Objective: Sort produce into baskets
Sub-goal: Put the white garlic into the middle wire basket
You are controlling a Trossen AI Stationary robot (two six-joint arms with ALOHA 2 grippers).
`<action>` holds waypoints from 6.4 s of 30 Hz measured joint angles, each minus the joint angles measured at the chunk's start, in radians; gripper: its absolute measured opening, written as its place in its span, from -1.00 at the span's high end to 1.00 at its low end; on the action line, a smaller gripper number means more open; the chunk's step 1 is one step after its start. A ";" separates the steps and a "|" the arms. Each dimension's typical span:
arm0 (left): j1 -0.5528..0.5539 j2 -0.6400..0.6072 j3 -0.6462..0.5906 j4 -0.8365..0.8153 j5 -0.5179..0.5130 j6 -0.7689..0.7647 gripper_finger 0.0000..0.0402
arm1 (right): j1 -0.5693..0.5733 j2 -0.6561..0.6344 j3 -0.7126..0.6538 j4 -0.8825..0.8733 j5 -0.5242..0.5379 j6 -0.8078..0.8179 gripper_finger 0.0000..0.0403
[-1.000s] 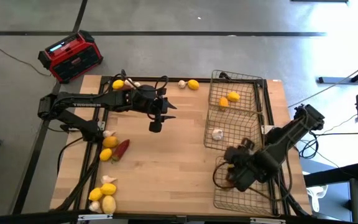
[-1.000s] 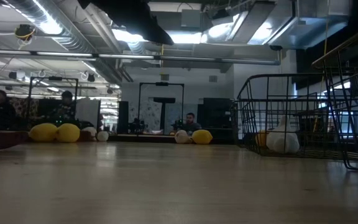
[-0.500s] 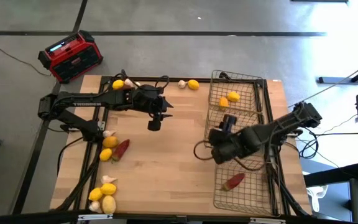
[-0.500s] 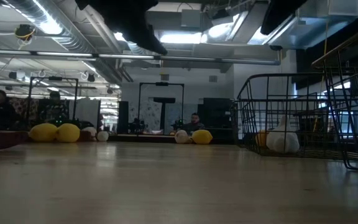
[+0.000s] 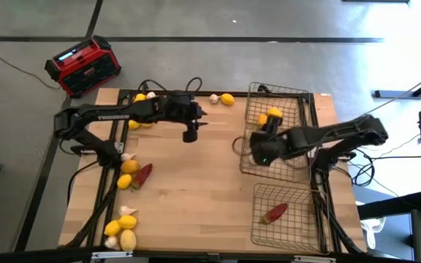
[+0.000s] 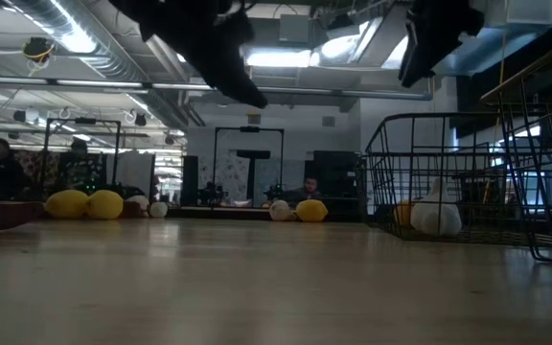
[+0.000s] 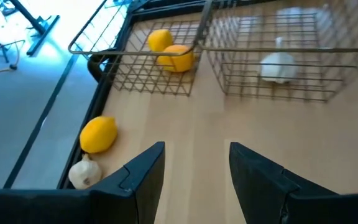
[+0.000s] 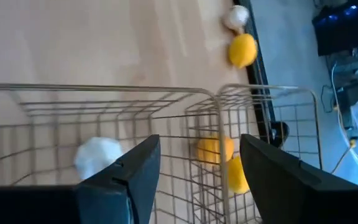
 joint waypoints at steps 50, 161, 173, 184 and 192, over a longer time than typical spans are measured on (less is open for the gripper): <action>0.345 0.741 0.482 0.047 -0.015 -0.336 -0.44 | -0.058 -0.314 -0.352 0.499 0.000 -0.106 -0.07; -0.170 0.298 0.272 0.216 0.178 -0.037 0.19 | -0.058 -0.309 -0.493 0.956 -0.216 -0.245 -0.07; -0.172 0.298 0.272 0.212 0.178 -0.035 0.17 | -0.058 -0.282 -0.493 0.999 -0.201 -0.300 0.37; -0.172 0.298 0.272 0.195 0.181 -0.028 0.11 | -0.058 -0.282 -0.493 0.994 -0.202 -0.332 0.84; -0.171 0.299 0.273 0.178 0.174 -0.054 -0.16 | -0.058 -0.282 -0.493 0.998 -0.203 -0.343 0.82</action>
